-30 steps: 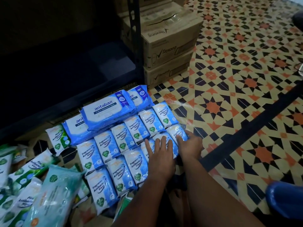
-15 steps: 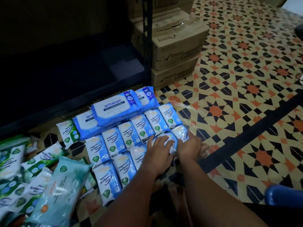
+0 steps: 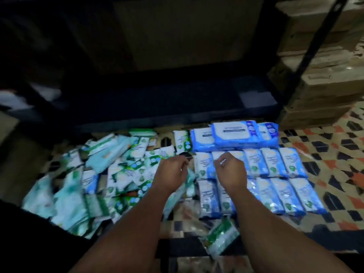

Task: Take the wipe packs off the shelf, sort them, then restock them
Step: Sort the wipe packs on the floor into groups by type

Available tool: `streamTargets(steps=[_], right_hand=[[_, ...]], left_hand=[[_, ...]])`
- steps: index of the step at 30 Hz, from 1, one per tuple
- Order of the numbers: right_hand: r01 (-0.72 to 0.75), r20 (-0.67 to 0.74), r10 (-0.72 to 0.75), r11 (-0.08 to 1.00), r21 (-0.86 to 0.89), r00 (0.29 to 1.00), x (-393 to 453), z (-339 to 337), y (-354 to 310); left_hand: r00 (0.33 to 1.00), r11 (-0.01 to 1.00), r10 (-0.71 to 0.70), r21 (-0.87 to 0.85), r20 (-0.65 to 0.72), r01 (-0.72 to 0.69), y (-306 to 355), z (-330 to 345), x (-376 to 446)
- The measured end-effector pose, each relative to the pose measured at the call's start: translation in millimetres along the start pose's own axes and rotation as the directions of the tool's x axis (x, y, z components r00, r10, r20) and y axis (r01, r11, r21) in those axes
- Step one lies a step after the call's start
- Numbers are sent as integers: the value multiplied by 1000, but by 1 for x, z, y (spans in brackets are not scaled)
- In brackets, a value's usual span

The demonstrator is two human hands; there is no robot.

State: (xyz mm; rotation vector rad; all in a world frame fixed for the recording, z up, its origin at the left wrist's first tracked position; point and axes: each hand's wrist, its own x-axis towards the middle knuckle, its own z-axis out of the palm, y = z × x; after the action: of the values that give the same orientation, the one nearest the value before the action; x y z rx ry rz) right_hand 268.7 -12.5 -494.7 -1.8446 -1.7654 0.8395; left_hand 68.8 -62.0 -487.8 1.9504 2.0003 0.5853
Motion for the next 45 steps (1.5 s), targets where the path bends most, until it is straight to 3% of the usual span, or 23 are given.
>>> streamTargets(steps=[3, 6, 8, 12, 15, 18, 21, 26, 29, 32, 34, 38, 42, 45], right_hand=[[157, 145, -143, 984, -85, 979, -7, 35, -44], [312, 273, -271, 943, -120, 923, -16, 72, -85], [469, 385, -380, 867, -170, 841, -24, 99, -111], [706, 569, -506, 680, -201, 649, -39, 148, -160], [814, 651, -540, 538, -220, 533, -52, 177, -187], [856, 752, -478, 470, -217, 454, -53, 212, -202], [886, 835, -383, 398, -238, 396, -48, 236, -200], [909, 872, -321, 320, -268, 370, -37, 253, -194], [885, 828, -382, 384, -263, 411, -24, 248, -196], [827, 740, -465, 519, -217, 486, -3, 235, -189], [808, 725, -487, 567, -161, 487, 8, 229, -182], [792, 787, -428, 597, -123, 445, 17, 221, -180], [813, 806, -411, 565, -143, 427, 12, 212, -179], [822, 805, -409, 546, -161, 429, 3, 206, -174]], left_hand=[[978, 979, -193, 50, -74, 197, -49, -38, -23], [894, 886, -438, 120, -100, 448, -93, -66, -47], [810, 797, -572, 147, -128, 586, -122, -81, -63], [661, 619, -711, 232, -241, 750, -178, -102, -90], [566, 519, -805, 251, -177, 817, -219, -113, -106], [569, 533, -812, 235, -129, 813, -254, -113, -116], [627, 590, -776, 271, -71, 760, -270, -108, -111], [561, 535, -825, 414, 66, 737, -275, -96, -87], [559, 518, -828, 435, 38, 737, -278, -91, -79], [569, 537, -822, 307, -19, 786, -286, -91, -80], [585, 565, -810, 209, -41, 798, -288, -92, -82], [573, 571, -809, 55, -132, 819, -286, -97, -87], [593, 603, -794, -45, -134, 796, -283, -101, -96], [610, 627, -775, -314, -164, 712, -272, -109, -107]])
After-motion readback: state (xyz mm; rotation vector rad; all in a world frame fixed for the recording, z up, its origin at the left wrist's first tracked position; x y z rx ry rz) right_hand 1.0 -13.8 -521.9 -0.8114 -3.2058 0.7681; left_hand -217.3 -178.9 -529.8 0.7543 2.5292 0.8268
